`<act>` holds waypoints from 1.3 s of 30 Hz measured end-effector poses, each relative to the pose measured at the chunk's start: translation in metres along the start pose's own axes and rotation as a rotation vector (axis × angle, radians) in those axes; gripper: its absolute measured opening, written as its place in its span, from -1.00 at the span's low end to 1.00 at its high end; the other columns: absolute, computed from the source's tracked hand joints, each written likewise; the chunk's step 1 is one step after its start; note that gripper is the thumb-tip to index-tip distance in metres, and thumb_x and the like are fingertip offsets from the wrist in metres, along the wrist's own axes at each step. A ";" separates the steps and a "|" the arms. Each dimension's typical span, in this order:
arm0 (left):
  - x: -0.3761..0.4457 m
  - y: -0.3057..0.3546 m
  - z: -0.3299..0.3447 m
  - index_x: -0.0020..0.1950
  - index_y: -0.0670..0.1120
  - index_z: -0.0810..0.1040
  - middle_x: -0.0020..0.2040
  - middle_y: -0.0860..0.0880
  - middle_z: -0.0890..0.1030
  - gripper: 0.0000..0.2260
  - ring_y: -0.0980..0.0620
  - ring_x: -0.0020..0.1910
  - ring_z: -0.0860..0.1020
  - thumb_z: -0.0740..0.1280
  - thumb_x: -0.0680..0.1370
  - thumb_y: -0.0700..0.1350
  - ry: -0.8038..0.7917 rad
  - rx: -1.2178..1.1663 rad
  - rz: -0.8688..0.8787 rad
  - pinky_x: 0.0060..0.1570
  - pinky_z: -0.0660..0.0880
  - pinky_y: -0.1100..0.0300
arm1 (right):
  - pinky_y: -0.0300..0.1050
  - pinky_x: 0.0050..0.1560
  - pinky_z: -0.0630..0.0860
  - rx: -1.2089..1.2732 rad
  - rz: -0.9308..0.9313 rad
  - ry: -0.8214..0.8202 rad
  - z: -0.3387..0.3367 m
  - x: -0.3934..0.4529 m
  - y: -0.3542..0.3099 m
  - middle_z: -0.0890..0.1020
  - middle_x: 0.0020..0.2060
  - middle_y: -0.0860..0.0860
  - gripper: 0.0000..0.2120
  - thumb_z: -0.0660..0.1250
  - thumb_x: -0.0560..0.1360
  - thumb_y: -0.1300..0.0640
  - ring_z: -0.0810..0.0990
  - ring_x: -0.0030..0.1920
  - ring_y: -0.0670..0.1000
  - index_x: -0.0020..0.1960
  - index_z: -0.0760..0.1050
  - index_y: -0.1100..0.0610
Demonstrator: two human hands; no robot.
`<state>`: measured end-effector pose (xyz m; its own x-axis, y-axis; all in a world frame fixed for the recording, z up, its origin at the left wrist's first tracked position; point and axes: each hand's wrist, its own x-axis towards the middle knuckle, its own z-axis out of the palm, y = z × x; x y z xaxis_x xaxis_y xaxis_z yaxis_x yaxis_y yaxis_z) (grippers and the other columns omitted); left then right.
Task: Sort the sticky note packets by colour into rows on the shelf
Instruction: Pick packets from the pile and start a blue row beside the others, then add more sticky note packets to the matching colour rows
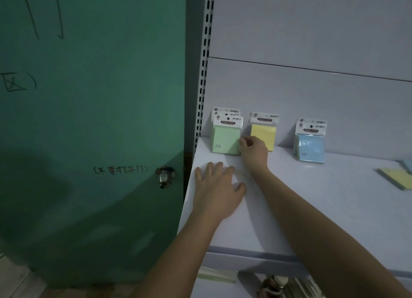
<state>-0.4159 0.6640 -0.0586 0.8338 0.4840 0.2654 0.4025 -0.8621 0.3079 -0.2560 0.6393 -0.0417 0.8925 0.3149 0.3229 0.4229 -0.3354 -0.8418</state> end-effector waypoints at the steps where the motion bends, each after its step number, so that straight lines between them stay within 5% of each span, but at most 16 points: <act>1: -0.001 0.000 -0.001 0.43 0.06 0.30 0.44 -0.01 0.31 -0.49 -0.07 0.46 0.16 0.04 0.52 0.21 -0.008 -0.004 -0.001 0.44 -0.04 -0.17 | -0.04 -0.06 0.49 0.022 0.027 -0.006 -0.003 -0.001 0.000 0.65 -0.07 0.11 -0.79 0.22 0.57 0.14 0.58 -0.08 0.10 0.08 0.56 0.21; 3: -0.002 -0.001 -0.002 0.45 0.06 0.29 0.45 -0.01 0.30 -0.48 -0.07 0.47 0.14 0.04 0.53 0.21 -0.018 -0.009 -0.003 0.45 -0.05 -0.16 | 0.04 -0.04 0.55 0.087 0.091 -0.052 -0.010 -0.003 -0.001 0.63 -0.09 0.11 -0.78 0.20 0.58 0.12 0.61 -0.11 0.14 0.10 0.52 0.23; 9: -0.001 -0.005 -0.007 0.47 0.09 0.26 0.49 0.02 0.27 -0.48 -0.04 0.48 0.15 0.03 0.54 0.23 -0.063 0.015 -0.018 0.46 0.00 -0.12 | -0.13 -0.23 0.60 0.415 0.234 -0.296 -0.070 -0.025 -0.001 0.66 -0.12 0.12 -0.79 0.19 0.60 0.14 0.62 -0.24 0.06 0.05 0.58 0.19; 16: -0.007 0.017 -0.024 0.50 0.09 0.22 0.52 0.00 0.25 -0.50 -0.07 0.45 0.24 -0.02 0.59 0.21 -0.192 0.237 -0.114 0.39 0.19 -0.08 | -0.14 -0.17 0.54 -0.031 0.016 -0.455 -0.214 -0.057 0.033 0.67 -0.10 0.00 -0.76 0.19 0.58 0.02 0.61 -0.18 -0.01 0.01 0.59 0.11; 19: -0.017 0.070 -0.027 0.47 0.11 0.28 0.47 -0.02 0.32 -0.53 -0.12 0.39 0.32 -0.02 0.59 0.21 -0.248 0.275 -0.153 0.32 0.26 -0.07 | -0.01 0.02 0.52 -0.260 -0.075 -0.411 -0.288 -0.073 0.055 0.67 -0.07 0.02 -0.67 0.15 0.59 -0.06 0.61 -0.07 0.06 0.03 0.59 0.12; 26: -0.067 0.282 0.002 0.40 0.15 0.37 0.43 0.01 0.39 -0.56 -0.09 0.37 0.37 0.07 0.58 0.24 -0.275 0.010 0.012 0.31 0.28 -0.02 | -0.05 0.05 0.48 -0.451 -0.060 -0.355 -0.459 -0.115 0.108 0.62 0.06 -0.03 -0.64 0.14 0.59 -0.12 0.56 0.06 0.03 0.19 0.56 0.06; 30: -0.081 0.379 0.017 0.35 0.14 0.41 0.38 0.00 0.42 -0.59 -0.08 0.31 0.41 0.09 0.56 0.23 -0.238 -0.024 0.117 0.23 0.32 -0.01 | 0.04 0.07 0.54 -0.488 -0.009 -0.348 -0.541 -0.128 0.139 0.63 0.01 0.04 -0.66 0.13 0.59 -0.10 0.58 -0.02 0.06 0.11 0.54 0.11; 39: -0.066 0.476 0.045 0.35 0.07 0.41 0.34 0.00 0.47 -0.61 -0.06 0.27 0.45 0.13 0.57 0.15 -0.298 -0.043 0.123 0.21 0.42 0.03 | 0.07 -0.04 0.62 -0.474 0.155 -0.275 -0.640 -0.147 0.217 0.61 0.01 0.03 -0.76 0.17 0.58 -0.02 0.64 -0.09 0.10 0.11 0.53 0.05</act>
<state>-0.2619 0.2152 0.0290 0.9517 0.3058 0.0264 0.2804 -0.9013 0.3301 -0.1946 -0.0483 0.0053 0.9031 0.4281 0.0331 0.3706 -0.7383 -0.5635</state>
